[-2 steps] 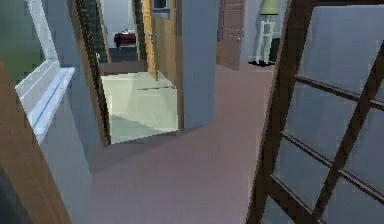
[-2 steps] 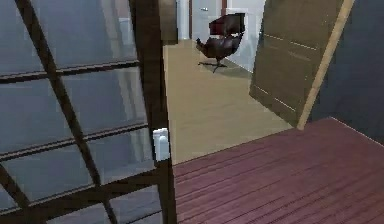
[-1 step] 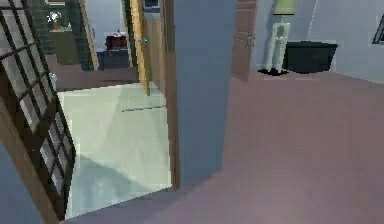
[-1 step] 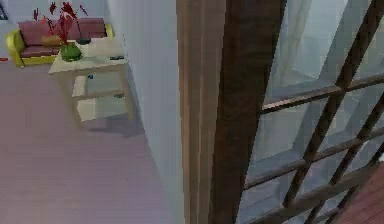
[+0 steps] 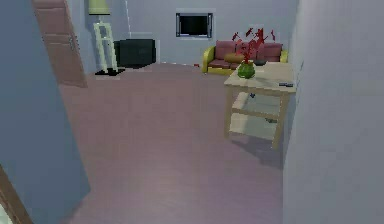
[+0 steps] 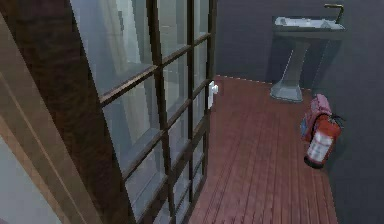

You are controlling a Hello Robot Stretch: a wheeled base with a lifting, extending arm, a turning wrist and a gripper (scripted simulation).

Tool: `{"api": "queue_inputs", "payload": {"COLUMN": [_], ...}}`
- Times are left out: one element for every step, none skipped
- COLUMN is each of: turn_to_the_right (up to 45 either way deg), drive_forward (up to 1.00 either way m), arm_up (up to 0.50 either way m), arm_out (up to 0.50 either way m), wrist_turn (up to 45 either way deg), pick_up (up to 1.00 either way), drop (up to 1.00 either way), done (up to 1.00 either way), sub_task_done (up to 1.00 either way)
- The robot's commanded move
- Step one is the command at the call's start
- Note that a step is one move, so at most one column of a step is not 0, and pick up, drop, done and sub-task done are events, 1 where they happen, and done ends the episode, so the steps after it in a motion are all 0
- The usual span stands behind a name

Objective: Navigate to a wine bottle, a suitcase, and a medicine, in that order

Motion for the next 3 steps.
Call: {"api": "queue_inputs", "payload": {"turn_to_the_right": [12.0, 0.0, -9.0], "drive_forward": [0.00, 0.05, 0.00], "arm_up": [0.00, 0.00, 0.00], "arm_out": [0.00, 0.00, 0.00], "wrist_turn": [0.0, 0.0, 0.0], "pick_up": [0.00, 0.00, 0.00], "drop": [0.00, 0.00, 0.00], "done": [0.00, 0.00, 0.00], "sub_task_done": [0.00, 0.00, 0.00]}}
